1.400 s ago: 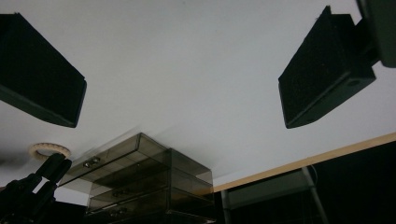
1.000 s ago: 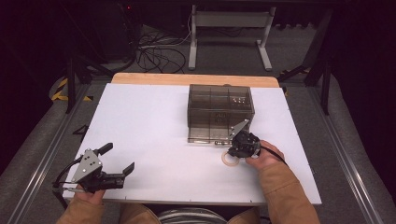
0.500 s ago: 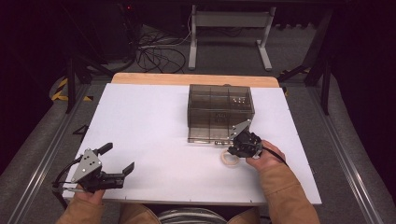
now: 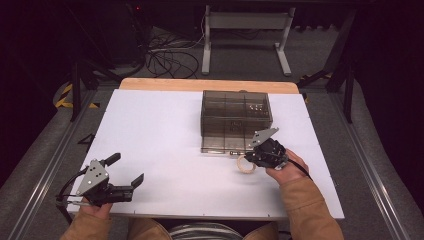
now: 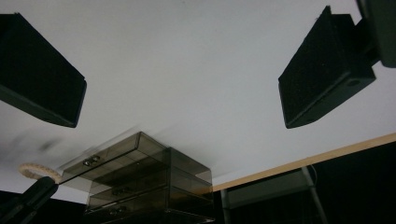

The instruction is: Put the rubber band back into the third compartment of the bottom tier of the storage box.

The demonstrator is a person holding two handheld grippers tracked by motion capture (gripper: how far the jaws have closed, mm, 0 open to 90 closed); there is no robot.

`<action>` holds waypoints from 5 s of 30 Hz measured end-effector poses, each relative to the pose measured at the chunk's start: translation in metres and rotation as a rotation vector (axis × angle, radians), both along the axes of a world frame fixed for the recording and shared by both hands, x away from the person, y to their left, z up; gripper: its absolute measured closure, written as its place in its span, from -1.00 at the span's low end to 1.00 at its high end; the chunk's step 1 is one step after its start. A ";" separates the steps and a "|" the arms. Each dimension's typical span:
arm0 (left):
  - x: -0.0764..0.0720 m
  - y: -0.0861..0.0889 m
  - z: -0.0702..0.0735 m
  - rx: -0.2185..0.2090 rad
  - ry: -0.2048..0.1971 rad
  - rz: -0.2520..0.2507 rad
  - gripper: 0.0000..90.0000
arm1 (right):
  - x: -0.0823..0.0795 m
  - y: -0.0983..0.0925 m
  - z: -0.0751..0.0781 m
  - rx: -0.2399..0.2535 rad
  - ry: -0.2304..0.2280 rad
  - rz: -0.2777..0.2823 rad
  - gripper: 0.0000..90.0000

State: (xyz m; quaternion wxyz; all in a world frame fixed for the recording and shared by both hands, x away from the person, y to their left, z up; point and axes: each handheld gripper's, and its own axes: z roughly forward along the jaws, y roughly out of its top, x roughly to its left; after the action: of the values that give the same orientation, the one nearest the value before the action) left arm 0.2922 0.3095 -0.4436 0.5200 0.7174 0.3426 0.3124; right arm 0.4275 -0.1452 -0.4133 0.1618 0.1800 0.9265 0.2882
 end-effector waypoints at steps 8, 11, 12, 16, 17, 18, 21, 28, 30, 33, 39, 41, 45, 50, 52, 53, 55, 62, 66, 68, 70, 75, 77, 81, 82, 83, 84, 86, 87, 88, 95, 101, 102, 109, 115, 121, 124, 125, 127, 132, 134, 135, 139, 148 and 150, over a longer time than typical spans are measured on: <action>0.000 0.000 0.000 -0.002 -0.003 0.001 -0.96 | -0.005 -0.001 0.007 0.034 -0.024 -0.001 0.89; 0.000 0.000 0.000 0.000 -0.001 0.002 -0.96 | -0.008 -0.001 0.011 0.046 -0.041 -0.001 0.89; 0.000 0.000 0.000 -0.002 -0.002 0.002 -0.96 | -0.009 -0.002 0.012 0.054 -0.045 -0.003 0.89; 0.000 0.000 0.000 -0.002 0.000 0.001 -0.96 | -0.012 -0.004 0.018 0.096 -0.076 -0.006 0.88; 0.000 0.000 0.000 -0.003 -0.001 0.002 -0.96 | -0.012 -0.004 0.018 0.096 -0.076 -0.006 0.88; 0.000 0.000 0.000 -0.003 -0.002 0.002 -0.96 | -0.013 -0.004 0.019 0.100 -0.083 -0.009 0.88; 0.000 0.000 0.000 -0.004 -0.002 0.002 -0.96 | -0.015 -0.006 0.022 0.118 -0.100 -0.018 0.88; 0.000 0.000 0.000 -0.003 -0.002 0.003 -0.96 | -0.019 -0.008 0.027 0.167 -0.133 -0.022 0.88; 0.000 0.000 0.000 -0.002 -0.003 0.003 -0.96 | -0.020 -0.008 0.027 0.173 -0.137 -0.020 0.88; 0.000 0.000 0.000 -0.003 -0.003 0.004 -0.96 | -0.020 -0.008 0.028 0.178 -0.140 -0.020 0.88; 0.000 0.000 0.000 -0.002 -0.003 0.004 -0.96 | -0.022 -0.009 0.030 0.208 -0.175 -0.046 0.87; 0.000 0.000 0.000 0.000 -0.005 0.004 -0.96 | -0.023 -0.010 0.032 0.225 -0.197 -0.069 0.87; 0.000 0.000 0.000 -0.002 -0.003 0.003 -0.96 | -0.021 -0.012 0.033 0.232 -0.208 -0.093 0.87; 0.000 0.000 0.000 0.001 -0.001 0.002 -0.96 | -0.018 -0.013 0.034 0.235 -0.211 -0.159 0.87; 0.000 0.000 0.000 0.004 -0.003 0.004 -0.96 | -0.016 -0.014 0.034 0.238 -0.216 -0.188 0.87; 0.000 0.000 0.000 0.004 -0.004 0.004 -0.96 | -0.015 -0.014 0.034 0.240 -0.221 -0.207 0.87; 0.000 0.000 0.000 0.001 0.000 0.004 -0.96 | -0.013 -0.015 0.034 0.246 -0.229 -0.245 0.87; 0.000 0.000 0.000 0.003 -0.003 0.003 -0.96 | -0.006 -0.020 0.034 0.262 -0.255 -0.339 0.87; 0.000 0.000 0.000 0.003 -0.002 0.003 -0.96 | -0.004 -0.020 0.032 0.255 -0.263 -0.373 0.87; 0.000 0.000 0.000 0.003 -0.003 0.004 -0.96 | -0.001 -0.019 0.030 0.245 -0.270 -0.402 0.87; 0.000 0.000 0.000 0.001 -0.002 0.004 -0.96 | 0.000 -0.019 0.029 0.239 -0.274 -0.410 0.87; 0.000 0.000 0.000 -0.003 0.002 0.005 -0.96 | 0.003 -0.017 0.026 0.216 -0.284 -0.443 0.87; 0.000 0.000 0.000 0.000 0.000 0.004 -0.96 | 0.004 -0.016 0.025 0.211 -0.289 -0.453 0.87; 0.000 0.000 0.000 -0.004 0.001 0.005 -0.96 | 0.007 -0.015 0.022 0.194 -0.299 -0.484 0.86; 0.000 0.000 0.000 -0.002 -0.001 0.004 -0.96 | 0.009 -0.016 0.021 0.193 -0.284 -0.500 0.86; 0.000 0.000 0.000 -0.003 -0.002 0.005 -0.96 | 0.009 -0.016 0.021 0.193 -0.284 -0.500 0.86; 0.000 0.000 0.000 -0.006 -0.001 0.006 -0.96 | 0.010 -0.016 0.021 0.188 -0.284 -0.511 0.86; 0.000 0.000 0.000 -0.006 0.001 0.006 -0.96 | 0.012 -0.017 0.020 0.177 -0.288 -0.522 0.86; 0.000 0.000 0.000 -0.008 -0.001 0.006 -0.96 | 0.012 -0.017 0.020 0.176 -0.284 -0.522 0.87; 0.000 0.000 0.000 -0.006 0.000 0.007 -0.96 | 0.012 -0.017 0.020 0.174 -0.285 -0.523 0.86; 0.000 0.000 0.000 -0.008 -0.002 0.005 -0.96 | 0.014 -0.016 0.017 0.162 -0.288 -0.522 0.86; 0.000 0.000 0.000 -0.009 0.000 0.005 -0.96 | 0.016 -0.016 0.014 0.156 -0.278 -0.514 0.86; 0.000 0.000 0.000 -0.009 0.000 0.005 -0.96 | 0.017 -0.015 0.012 0.142 -0.279 -0.510 0.86; 0.000 0.000 0.000 -0.008 -0.002 0.003 -0.96 | 0.021 -0.014 0.004 0.111 -0.270 -0.503 0.86; 0.000 0.000 0.000 -0.009 0.001 0.000 -0.96 | 0.026 -0.013 -0.004 0.090 -0.256 -0.510 0.86; 0.000 0.000 0.000 -0.007 -0.001 0.001 -0.96 | 0.030 -0.012 -0.011 0.051 -0.255 -0.512 0.86; 0.000 0.000 0.000 -0.007 0.001 0.002 -0.96 | 0.033 -0.011 -0.014 0.032 -0.255 -0.512 0.86; 0.000 0.001 0.000 -0.005 0.001 0.000 -0.96 | 0.033 -0.011 -0.016 0.029 -0.252 -0.514 0.86; 0.000 0.001 0.000 -0.006 0.000 0.001 -0.96 | 0.034 -0.011 -0.017 0.022 -0.246 -0.512 0.86; 0.000 0.000 0.000 -0.006 -0.001 0.001 -0.96 | 0.036 -0.010 -0.020 0.010 -0.227 -0.502 0.85; 0.000 0.000 0.000 -0.005 -0.001 0.001 -0.96 | 0.037 -0.010 -0.021 0.006 -0.214 -0.500 0.85; 0.000 0.000 0.000 -0.007 -0.001 0.001 -0.96 | 0.037 -0.009 -0.022 0.004 -0.211 -0.499 0.85; 0.000 0.000 0.000 -0.009 0.001 -0.001 -0.96 | 0.038 -0.009 -0.023 -0.002 -0.200 -0.495 0.85; 0.000 0.001 0.000 -0.006 0.000 0.000 -0.96 | 0.040 -0.009 -0.026 -0.012 -0.174 -0.491 0.83; 0.000 0.000 0.000 -0.005 0.000 0.000 -0.96 | 0.040 -0.009 -0.026 -0.013 -0.168 -0.491 0.81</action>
State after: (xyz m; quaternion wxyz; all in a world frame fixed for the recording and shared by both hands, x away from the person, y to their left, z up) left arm 0.2922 0.3100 -0.4438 0.5218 0.7160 0.3436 0.3116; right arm 0.4677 -0.1540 -0.4394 0.3046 0.3737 0.8402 0.2481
